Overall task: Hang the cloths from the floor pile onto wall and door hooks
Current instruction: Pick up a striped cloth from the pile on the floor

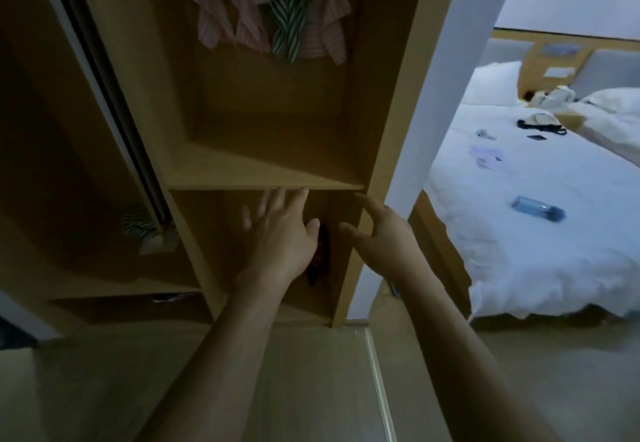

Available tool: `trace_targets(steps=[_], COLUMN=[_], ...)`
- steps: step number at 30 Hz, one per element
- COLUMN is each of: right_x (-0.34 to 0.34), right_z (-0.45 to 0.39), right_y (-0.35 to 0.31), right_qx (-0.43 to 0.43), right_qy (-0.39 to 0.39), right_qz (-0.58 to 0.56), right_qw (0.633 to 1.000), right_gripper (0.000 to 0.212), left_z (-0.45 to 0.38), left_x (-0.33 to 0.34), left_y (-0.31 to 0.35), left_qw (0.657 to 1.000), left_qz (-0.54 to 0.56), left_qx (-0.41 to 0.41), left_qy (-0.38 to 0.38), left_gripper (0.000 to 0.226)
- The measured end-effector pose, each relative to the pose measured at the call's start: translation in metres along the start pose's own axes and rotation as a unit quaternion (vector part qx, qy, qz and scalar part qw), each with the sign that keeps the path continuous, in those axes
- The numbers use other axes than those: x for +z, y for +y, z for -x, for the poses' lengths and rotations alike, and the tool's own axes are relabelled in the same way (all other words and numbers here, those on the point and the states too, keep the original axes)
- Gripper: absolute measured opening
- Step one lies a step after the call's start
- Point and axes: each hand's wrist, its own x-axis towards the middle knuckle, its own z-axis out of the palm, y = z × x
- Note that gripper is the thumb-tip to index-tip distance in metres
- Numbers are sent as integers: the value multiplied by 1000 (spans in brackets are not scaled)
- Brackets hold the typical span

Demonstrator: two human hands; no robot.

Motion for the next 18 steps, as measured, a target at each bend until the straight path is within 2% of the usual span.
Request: trace_targets(steps=[10, 14, 18], right_x=[0, 2, -7], right_z=[101, 149, 199], right_y=[19, 24, 41], right_qx=[138, 189, 260], right_qy=[106, 142, 158], right_qz=[12, 12, 41], right_qw=[985, 972, 952], right_gripper=[63, 58, 62], left_z=[47, 72, 105], left_x=[22, 43, 70], left_y=[16, 22, 43], left_qw=[990, 979, 959], left_qz=[12, 13, 38], left_qx=[118, 165, 229], left_qy=[-74, -121, -160], left_gripper=[56, 54, 53])
